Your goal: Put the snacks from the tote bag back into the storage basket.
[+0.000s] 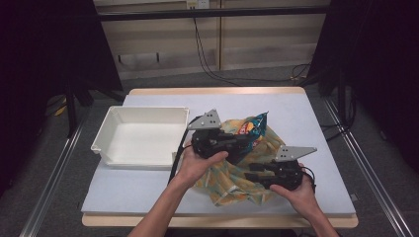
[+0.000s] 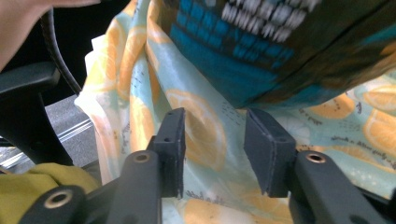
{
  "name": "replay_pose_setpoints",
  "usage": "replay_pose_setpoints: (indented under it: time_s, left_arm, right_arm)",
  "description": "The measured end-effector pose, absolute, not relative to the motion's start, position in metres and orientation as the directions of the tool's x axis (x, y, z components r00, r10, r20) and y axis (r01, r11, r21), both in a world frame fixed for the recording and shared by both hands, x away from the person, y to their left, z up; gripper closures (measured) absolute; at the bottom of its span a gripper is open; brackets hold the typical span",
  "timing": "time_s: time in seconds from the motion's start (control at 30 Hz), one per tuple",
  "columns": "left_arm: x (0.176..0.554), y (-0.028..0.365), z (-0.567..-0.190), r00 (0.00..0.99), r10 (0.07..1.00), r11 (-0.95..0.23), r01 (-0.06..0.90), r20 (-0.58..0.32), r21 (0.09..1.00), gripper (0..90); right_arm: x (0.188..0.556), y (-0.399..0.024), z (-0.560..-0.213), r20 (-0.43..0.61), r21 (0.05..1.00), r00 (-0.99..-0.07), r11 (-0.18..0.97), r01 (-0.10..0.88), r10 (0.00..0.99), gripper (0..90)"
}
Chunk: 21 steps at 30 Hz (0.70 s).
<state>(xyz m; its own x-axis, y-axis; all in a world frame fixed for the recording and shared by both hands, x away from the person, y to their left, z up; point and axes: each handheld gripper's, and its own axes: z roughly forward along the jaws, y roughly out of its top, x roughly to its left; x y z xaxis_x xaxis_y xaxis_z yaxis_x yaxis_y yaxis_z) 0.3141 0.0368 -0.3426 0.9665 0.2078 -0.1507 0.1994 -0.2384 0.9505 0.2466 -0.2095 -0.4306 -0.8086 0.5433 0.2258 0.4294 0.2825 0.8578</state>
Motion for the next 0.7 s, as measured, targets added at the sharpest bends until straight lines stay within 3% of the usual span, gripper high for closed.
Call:
replay_pose_setpoints:
  time_s: [0.33, 0.7]
  left_arm:
    - [0.324, 0.038, -0.325, 0.963, 0.202, -0.19, 0.219, -0.18, 0.957, 89.8]
    - [0.327, 0.036, -0.296, 0.972, 0.17, -0.153, 0.189, -0.162, 0.97, 90.0]
  right_arm:
    - [0.245, -0.213, -0.446, 0.234, 0.834, -0.803, 0.312, 0.456, 0.547, 66.0]
    - [0.239, -0.222, -0.447, 0.226, 0.841, -0.794, 0.299, 0.452, 0.564, 55.4]
